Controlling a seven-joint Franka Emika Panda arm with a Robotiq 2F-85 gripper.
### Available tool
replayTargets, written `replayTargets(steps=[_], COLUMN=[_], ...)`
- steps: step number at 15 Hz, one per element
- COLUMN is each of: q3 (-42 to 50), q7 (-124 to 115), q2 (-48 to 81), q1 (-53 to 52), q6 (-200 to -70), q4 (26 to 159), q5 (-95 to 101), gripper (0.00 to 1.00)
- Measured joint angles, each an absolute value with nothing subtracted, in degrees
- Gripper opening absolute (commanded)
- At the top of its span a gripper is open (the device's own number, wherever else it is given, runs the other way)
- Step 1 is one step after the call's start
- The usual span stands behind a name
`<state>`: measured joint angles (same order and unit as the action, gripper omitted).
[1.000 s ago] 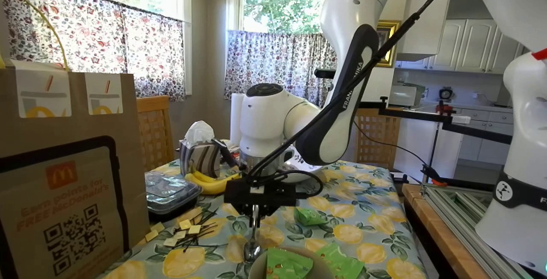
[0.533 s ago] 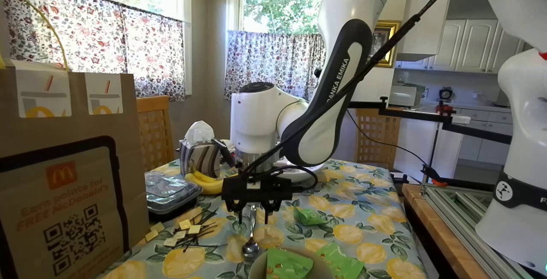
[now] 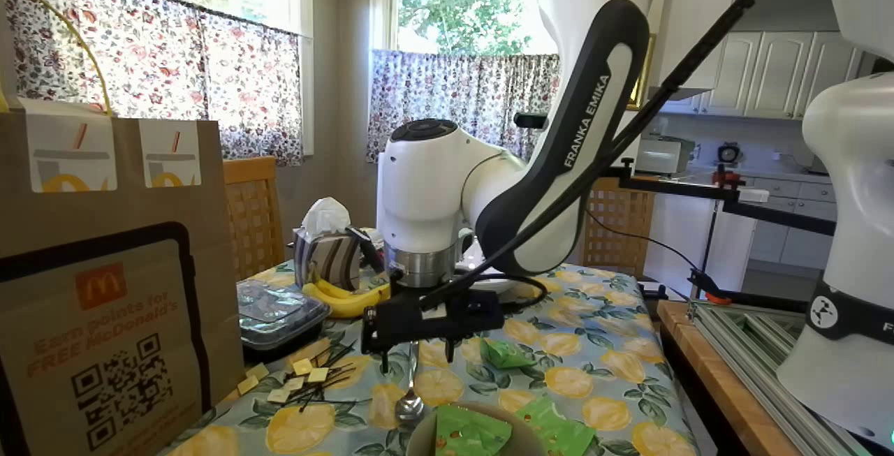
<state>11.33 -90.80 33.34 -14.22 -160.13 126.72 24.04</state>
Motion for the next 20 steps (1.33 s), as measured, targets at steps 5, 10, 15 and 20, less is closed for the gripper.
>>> replayTargets(steps=[5, 10, 15, 20], q3=[13.1, 13.5, 11.4, 10.8], q7=[-87.2, -84.6, -74.4, -62.8], q2=[28.2, 24.0, 22.8, 22.8], q1=[-21.0, -24.0, -23.7, -23.3], q6=[-160.0, -162.6, -161.1, -161.2], q4=[131.7, 135.3, 137.6, 137.9], q5=[27.6, 30.8, 33.4, 35.8], gripper=[1.0, 1.0, 1.0, 1.0])
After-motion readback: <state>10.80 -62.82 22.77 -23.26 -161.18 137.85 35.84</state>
